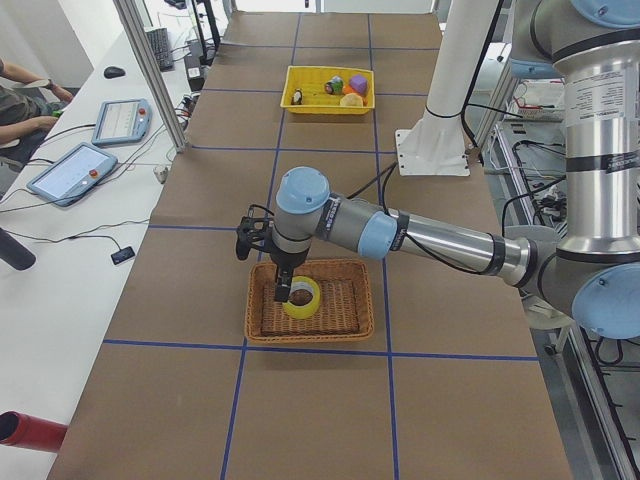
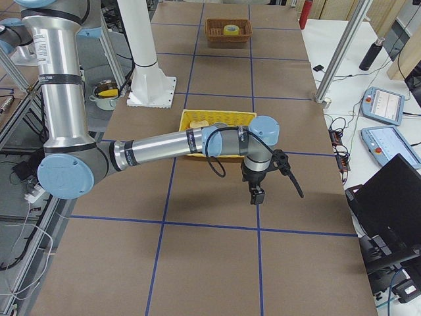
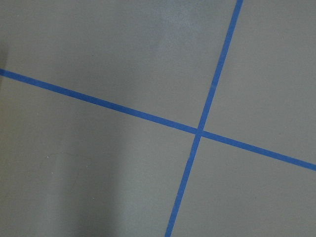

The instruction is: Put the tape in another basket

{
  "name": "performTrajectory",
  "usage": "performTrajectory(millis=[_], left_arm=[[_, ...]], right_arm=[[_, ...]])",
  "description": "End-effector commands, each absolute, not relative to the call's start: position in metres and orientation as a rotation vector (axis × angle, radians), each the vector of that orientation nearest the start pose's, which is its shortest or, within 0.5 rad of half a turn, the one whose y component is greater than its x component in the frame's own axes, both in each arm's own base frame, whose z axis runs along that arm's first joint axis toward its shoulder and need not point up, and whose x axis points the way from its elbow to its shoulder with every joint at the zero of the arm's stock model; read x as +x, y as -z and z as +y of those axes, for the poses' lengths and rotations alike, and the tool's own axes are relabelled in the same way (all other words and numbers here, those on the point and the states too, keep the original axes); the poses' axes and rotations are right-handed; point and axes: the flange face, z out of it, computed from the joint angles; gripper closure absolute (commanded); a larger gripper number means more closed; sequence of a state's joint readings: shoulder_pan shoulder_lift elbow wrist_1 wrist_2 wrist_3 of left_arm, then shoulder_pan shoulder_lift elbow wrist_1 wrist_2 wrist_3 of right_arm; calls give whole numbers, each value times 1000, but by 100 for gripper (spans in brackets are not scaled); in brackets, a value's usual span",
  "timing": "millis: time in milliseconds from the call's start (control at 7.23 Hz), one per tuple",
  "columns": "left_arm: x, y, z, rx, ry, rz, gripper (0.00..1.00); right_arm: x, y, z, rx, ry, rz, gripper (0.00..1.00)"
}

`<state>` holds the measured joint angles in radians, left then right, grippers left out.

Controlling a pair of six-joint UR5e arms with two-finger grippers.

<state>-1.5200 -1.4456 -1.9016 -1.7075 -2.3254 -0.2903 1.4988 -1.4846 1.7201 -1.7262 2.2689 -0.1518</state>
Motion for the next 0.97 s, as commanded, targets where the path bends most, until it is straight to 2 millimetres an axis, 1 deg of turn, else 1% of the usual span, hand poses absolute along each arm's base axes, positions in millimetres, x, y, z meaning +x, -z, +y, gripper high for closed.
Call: performTrajectory(millis=[0, 138, 277, 415, 553, 830], left_arm=[[-38, -563, -462, 210, -10, 698, 1], [-38, -566, -457, 222, -70, 713, 1], [-32, -568, -453, 191, -72, 792, 1], [-30, -569, -455, 182, -73, 818, 1], [-30, -569, -452, 186, -75, 818, 1], [-30, -567, -455, 195, -79, 810, 1]], right_arm=[[30, -562, -528, 101, 229, -721, 0], [26, -567, -521, 93, 235, -773, 0], [27, -569, -514, 89, 233, -775, 0], [28, -577, -507, 92, 235, -767, 0], [29, -581, -499, 106, 241, -766, 0], [29, -582, -497, 104, 241, -763, 0]])
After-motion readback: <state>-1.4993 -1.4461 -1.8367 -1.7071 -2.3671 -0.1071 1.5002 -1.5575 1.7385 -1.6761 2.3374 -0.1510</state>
